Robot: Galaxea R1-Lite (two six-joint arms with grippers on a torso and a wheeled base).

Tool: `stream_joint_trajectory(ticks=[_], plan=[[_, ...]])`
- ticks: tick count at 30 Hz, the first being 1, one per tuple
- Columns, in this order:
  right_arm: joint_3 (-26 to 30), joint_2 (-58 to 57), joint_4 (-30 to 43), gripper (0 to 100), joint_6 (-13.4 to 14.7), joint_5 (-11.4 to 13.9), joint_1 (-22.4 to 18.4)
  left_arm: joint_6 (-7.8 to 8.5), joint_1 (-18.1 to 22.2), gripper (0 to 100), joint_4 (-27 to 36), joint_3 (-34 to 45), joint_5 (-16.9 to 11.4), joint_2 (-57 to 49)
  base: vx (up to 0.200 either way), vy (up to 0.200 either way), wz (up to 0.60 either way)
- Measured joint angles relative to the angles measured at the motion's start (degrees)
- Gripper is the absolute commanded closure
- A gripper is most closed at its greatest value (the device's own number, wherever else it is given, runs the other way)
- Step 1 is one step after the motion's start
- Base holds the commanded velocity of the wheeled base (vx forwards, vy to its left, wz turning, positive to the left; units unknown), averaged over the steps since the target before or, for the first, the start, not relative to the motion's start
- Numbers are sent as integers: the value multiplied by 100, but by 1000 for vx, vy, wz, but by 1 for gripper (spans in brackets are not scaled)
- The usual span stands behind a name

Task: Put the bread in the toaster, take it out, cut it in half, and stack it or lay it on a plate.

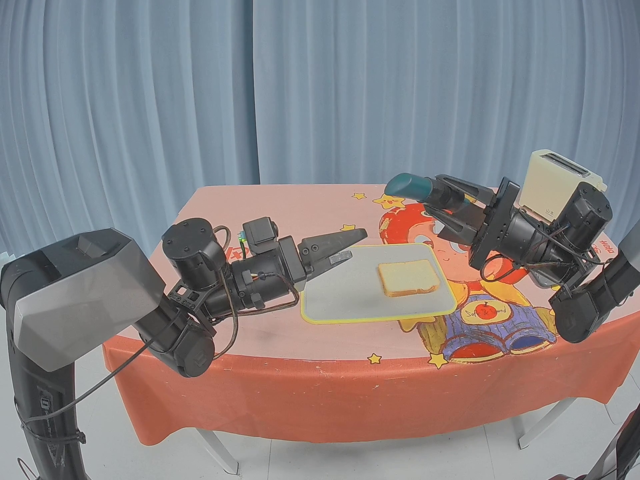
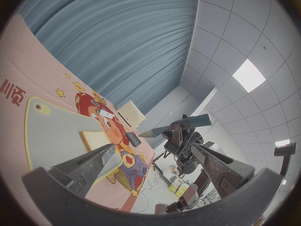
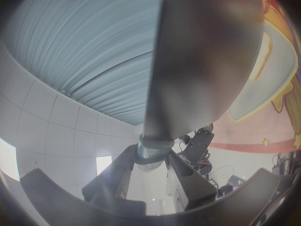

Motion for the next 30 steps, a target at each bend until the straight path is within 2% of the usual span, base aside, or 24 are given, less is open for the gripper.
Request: stream_joint_trajectory(ticks=[5,10,13,15,19,22,27,28,30], plan=[[34,-49,144,100,-527,-5,141,9,22,0,2,52,0,-1,0,0,0],[76,-208,268,100,-800,0,205,13,24,0,2,98,0,-20,0,0,0],[80,-347,610,100,-1178,-2,224,18,28,0,2,139,10,-33,0,0,0],[67,-455,1078,100,-1531,0,254,18,28,0,2,174,44,-45,0,0,0],[-134,-686,2567,100,-2319,-13,361,20,28,0,2,238,161,-80,0,0,0],[-383,-837,3599,100,-2787,-30,441,27,28,0,2,284,222,-113,0,0,0],[-1000,-1058,5487,100,-3562,-79,561,33,28,0,2,362,308,-177,0,0,0],[-1234,-1113,6045,100,-3784,-95,588,38,24,0,2,386,325,-196,0,0,0],[-1477,-1159,6574,100,-4002,-107,605,44,24,0,5,406,344,-213,0,0,0]])
